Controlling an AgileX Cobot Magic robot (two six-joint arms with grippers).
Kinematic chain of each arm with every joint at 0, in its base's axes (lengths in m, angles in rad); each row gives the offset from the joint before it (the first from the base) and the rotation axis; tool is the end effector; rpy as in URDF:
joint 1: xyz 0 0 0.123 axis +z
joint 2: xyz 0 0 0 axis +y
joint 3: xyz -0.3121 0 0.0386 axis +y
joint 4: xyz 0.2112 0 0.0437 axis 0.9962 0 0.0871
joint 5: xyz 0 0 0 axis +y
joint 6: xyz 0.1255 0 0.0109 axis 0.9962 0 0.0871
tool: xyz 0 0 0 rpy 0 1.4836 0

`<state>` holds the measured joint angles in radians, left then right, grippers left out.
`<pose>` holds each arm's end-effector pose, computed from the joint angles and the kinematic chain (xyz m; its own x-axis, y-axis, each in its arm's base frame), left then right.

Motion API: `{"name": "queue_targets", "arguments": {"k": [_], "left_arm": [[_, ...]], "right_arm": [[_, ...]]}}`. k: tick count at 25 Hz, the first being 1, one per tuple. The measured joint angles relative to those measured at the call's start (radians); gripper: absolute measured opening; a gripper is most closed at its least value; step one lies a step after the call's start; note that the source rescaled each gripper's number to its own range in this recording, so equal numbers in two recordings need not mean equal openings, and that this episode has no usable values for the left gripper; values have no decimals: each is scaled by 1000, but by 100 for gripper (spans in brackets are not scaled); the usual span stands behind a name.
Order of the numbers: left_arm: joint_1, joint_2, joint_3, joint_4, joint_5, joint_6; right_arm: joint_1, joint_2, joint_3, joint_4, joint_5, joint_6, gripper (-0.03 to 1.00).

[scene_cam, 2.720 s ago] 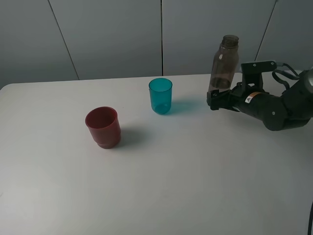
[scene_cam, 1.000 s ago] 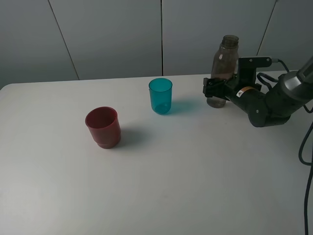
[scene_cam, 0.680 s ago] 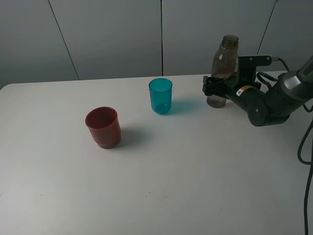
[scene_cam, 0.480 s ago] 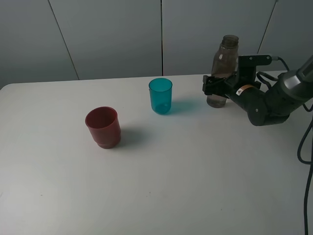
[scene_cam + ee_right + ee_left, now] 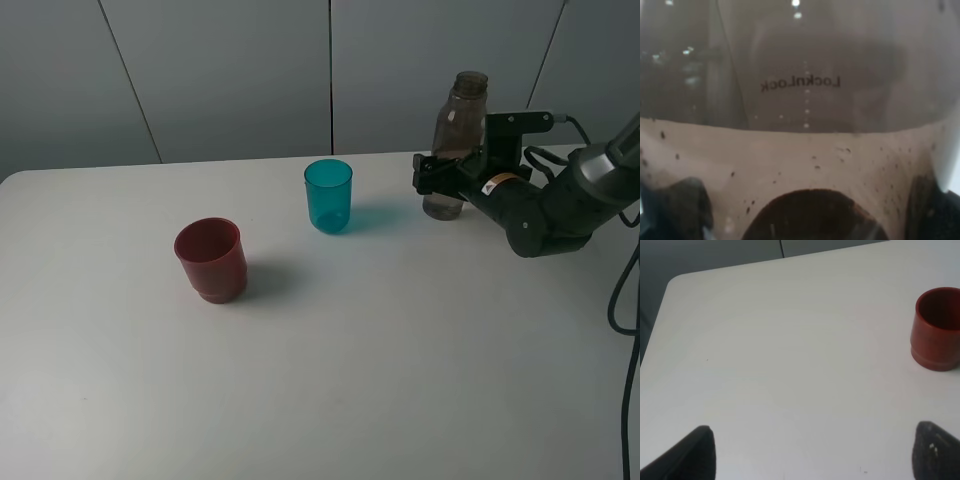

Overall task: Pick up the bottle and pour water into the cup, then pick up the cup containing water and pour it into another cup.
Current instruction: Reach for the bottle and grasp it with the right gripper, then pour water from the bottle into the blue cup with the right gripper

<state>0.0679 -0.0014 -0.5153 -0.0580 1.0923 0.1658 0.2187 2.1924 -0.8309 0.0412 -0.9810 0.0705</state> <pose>-0.0385 -0.0091 0.2445 -0.4661 0.1071 -0.8782 0.0426 0.9942 0.0986 0.4112 0.0870 0.1202 -0.2986 0.0291 -0.9539 -0.1577 0.9843 0.0794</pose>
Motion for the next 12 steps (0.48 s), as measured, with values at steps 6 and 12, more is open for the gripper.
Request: {"name": "queue_targets", "arguments": {"k": [6,12], "left_arm": [[0,0,0,0,0,1],[0,0,0,0,0,1]], "right_arm": [[0,0,-1,0,0,0,6],[0,0,-1,-2,0,0,6]]}}
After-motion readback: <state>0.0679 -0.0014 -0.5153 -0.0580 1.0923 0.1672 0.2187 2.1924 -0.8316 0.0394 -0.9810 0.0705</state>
